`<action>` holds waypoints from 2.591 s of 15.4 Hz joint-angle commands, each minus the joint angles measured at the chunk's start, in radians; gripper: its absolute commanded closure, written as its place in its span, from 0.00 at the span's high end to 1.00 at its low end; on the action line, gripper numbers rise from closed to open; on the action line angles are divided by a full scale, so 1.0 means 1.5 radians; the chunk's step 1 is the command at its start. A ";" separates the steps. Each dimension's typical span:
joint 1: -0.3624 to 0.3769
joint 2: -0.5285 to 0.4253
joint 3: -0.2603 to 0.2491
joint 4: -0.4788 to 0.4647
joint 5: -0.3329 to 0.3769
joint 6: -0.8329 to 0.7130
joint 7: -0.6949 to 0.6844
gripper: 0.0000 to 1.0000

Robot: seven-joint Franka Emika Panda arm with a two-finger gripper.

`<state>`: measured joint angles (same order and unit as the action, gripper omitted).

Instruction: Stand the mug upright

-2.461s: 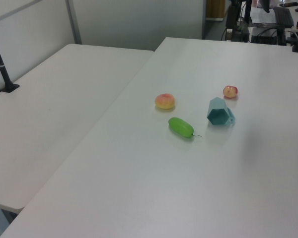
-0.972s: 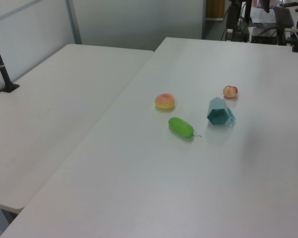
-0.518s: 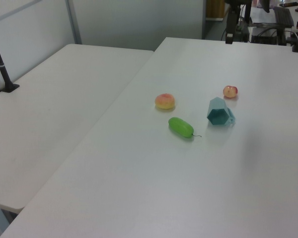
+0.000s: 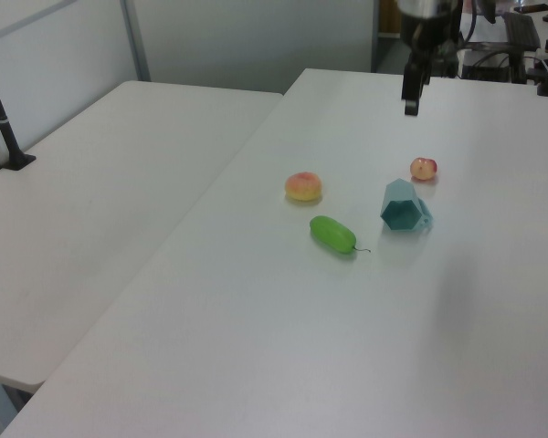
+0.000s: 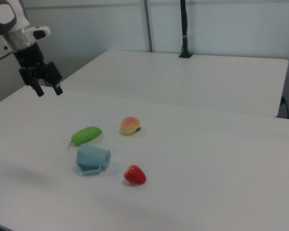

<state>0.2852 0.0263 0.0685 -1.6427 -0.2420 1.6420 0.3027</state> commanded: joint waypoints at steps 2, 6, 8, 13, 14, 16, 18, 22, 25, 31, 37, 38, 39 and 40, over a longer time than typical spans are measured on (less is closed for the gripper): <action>0.007 0.002 0.045 -0.106 -0.095 0.063 0.084 1.00; 0.010 0.020 0.055 -0.190 -0.192 0.149 0.155 0.98; 0.010 0.047 0.055 -0.211 -0.255 0.177 0.203 0.98; 0.006 0.110 0.055 -0.235 -0.356 0.213 0.269 0.98; 0.005 0.118 0.055 -0.235 -0.366 0.216 0.274 0.98; 0.004 0.132 0.055 -0.237 -0.379 0.216 0.279 0.98; 0.000 0.143 0.054 -0.241 -0.403 0.216 0.280 0.97; -0.008 0.157 0.054 -0.265 -0.458 0.216 0.309 0.97; -0.010 0.158 0.053 -0.278 -0.483 0.215 0.317 0.86; -0.010 0.159 0.054 -0.278 -0.482 0.215 0.318 0.00; -0.013 0.154 0.054 -0.273 -0.475 0.214 0.314 0.00; -0.019 0.150 0.054 -0.271 -0.473 0.215 0.313 0.00; -0.021 0.149 0.054 -0.264 -0.463 0.214 0.313 0.00; -0.021 0.149 0.054 -0.258 -0.453 0.214 0.310 0.00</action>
<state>0.2637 0.2584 0.1487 -2.0244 -0.9640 1.9372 0.7577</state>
